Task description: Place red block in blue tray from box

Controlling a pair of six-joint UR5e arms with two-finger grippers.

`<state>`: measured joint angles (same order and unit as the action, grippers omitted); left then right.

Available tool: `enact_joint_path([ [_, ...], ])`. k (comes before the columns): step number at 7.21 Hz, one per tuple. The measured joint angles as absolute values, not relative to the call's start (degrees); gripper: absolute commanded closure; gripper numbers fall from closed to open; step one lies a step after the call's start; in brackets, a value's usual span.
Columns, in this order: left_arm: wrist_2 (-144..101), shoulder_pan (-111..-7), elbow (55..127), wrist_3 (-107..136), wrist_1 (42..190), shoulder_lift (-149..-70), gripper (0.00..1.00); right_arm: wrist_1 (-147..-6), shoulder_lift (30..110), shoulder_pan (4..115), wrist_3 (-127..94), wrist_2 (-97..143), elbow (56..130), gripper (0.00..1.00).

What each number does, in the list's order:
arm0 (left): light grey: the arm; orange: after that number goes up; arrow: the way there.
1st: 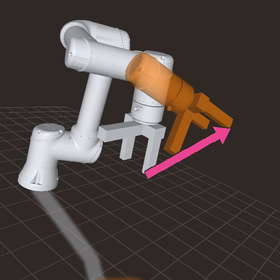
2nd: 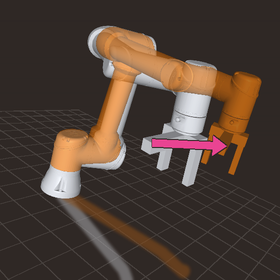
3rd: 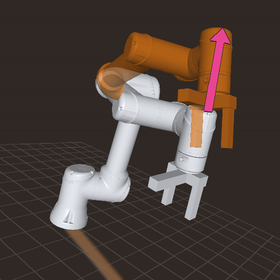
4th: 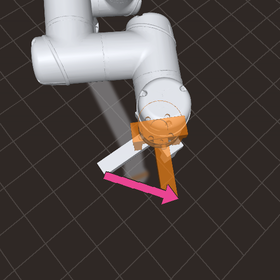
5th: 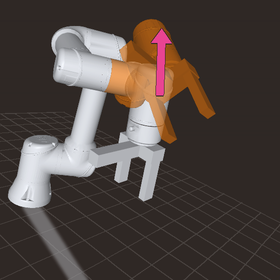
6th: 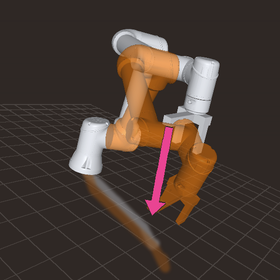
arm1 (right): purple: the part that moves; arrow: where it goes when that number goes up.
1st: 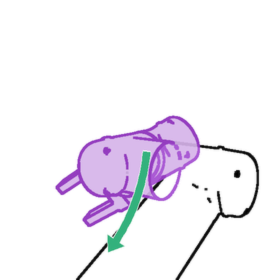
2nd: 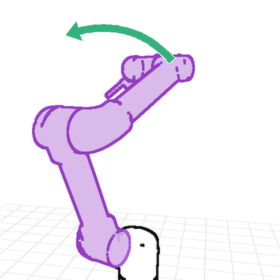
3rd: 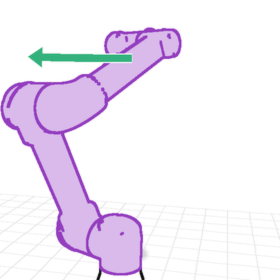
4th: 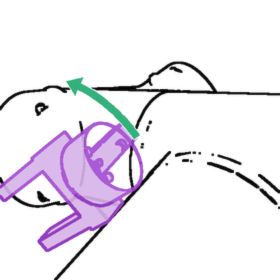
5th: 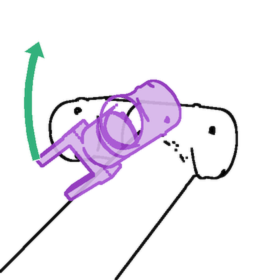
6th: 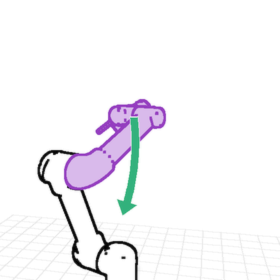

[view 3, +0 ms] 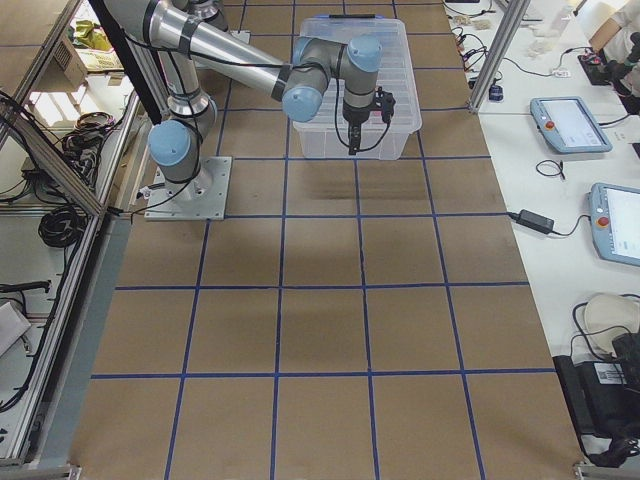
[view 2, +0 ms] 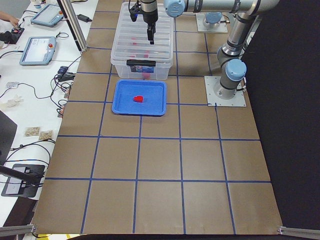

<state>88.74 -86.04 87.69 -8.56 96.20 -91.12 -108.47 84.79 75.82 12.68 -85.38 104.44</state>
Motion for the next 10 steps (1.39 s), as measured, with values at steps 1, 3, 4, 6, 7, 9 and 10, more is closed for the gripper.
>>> enact_joint_path([
  [1, 88.8, -86.0, 87.7, -8.7, 96.2, -91.1, 0.00, -108.8, 84.8, 76.0, 12.7, -85.6, 104.1, 0.00],
  [3, 88.8, -86.0, 87.7, -8.6, 95.8, -91.1, 0.00, -109.3, 85.4, 76.1, 12.7, -86.6, 101.7, 0.00],
  [4, 88.8, -86.0, 87.7, -8.3, 95.6, -91.1, 0.00, -107.8, 86.6, 76.1, 12.6, -87.3, 99.6, 0.00],
  [6, 88.9, -86.0, 87.7, -8.2, 95.5, -91.0, 0.00, -100.2, 90.3, 77.0, 11.3, -87.4, 94.6, 0.00],
  [7, 88.8, -86.0, 87.7, -8.1, 95.5, -91.0, 0.00, -95.2, 91.1, 78.8, 8.6, -87.6, 91.4, 0.00],
  [9, 88.7, -86.0, 87.7, -8.1, 95.5, -91.1, 0.00, -90.0, 91.4, 85.2, -0.3, -87.8, 87.3, 0.00],
  [10, 88.7, -86.0, 87.7, -8.1, 95.5, -91.1, 0.00, -89.5, 91.1, 88.7, -5.2, -87.9, 86.9, 0.00],
])
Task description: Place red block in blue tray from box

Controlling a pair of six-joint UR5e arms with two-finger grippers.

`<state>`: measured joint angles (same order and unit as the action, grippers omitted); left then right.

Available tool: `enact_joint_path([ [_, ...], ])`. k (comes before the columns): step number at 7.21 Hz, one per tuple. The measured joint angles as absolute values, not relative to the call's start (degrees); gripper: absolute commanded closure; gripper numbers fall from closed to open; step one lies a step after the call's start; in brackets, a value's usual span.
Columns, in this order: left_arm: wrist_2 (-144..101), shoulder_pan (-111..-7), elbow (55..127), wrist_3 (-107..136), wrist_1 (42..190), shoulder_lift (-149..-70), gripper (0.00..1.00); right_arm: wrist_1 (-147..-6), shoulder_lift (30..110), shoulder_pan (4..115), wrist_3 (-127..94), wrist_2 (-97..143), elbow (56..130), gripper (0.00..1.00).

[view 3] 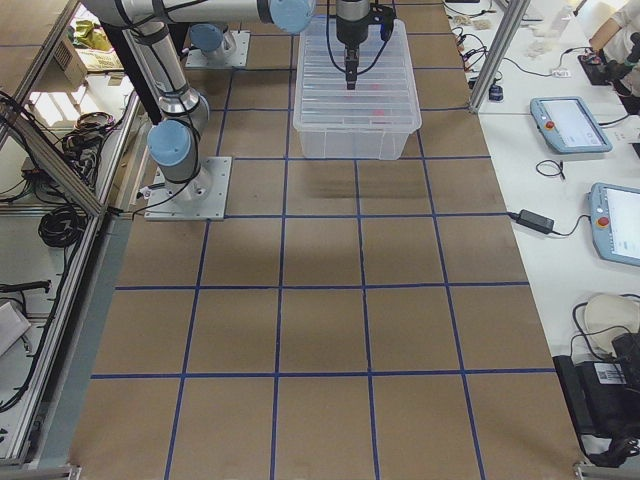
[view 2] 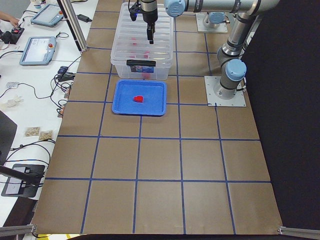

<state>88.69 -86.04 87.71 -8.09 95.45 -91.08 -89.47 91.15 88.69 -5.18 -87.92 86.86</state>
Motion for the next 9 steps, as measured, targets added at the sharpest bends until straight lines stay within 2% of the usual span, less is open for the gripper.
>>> enact_joint_path([
  [3, 88.6, -86.0, 87.8, -8.1, 95.4, -91.1, 0.00, -89.5, 89.6, 92.6, -9.7, -89.3, 86.8, 0.00],
  [9, 88.4, -86.0, 87.7, -8.0, 95.4, -91.1, 0.00, -89.5, 89.5, 92.9, -9.4, -90.0, 86.8, 0.00],
])
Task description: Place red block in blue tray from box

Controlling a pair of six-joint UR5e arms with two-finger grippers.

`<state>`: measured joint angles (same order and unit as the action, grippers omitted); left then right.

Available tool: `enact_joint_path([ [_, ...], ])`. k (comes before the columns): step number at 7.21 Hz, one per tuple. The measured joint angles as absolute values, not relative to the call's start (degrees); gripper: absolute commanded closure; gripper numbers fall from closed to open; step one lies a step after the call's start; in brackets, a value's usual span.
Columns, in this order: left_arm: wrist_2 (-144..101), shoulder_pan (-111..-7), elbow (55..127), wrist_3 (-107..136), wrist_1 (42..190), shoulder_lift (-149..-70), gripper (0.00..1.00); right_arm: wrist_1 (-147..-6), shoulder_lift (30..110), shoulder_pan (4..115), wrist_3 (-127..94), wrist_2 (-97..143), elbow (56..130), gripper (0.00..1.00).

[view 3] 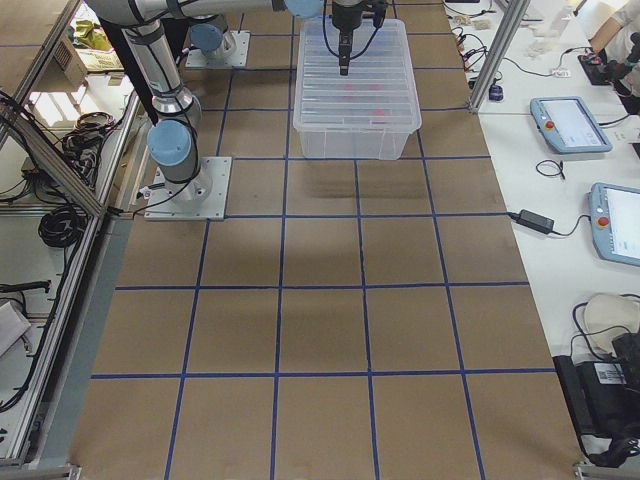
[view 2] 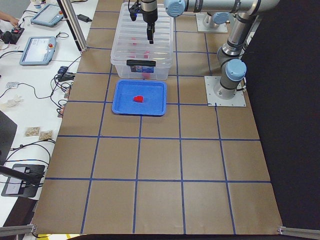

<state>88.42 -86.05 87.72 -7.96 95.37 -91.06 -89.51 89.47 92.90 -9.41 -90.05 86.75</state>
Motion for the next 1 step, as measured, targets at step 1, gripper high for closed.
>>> enact_joint_path([
  [1, 88.4, -86.0, 87.7, -7.9, 95.4, -91.1, 0.00, -89.4, 89.5, 92.9, -9.4, -90.1, 86.8, 0.00],
])
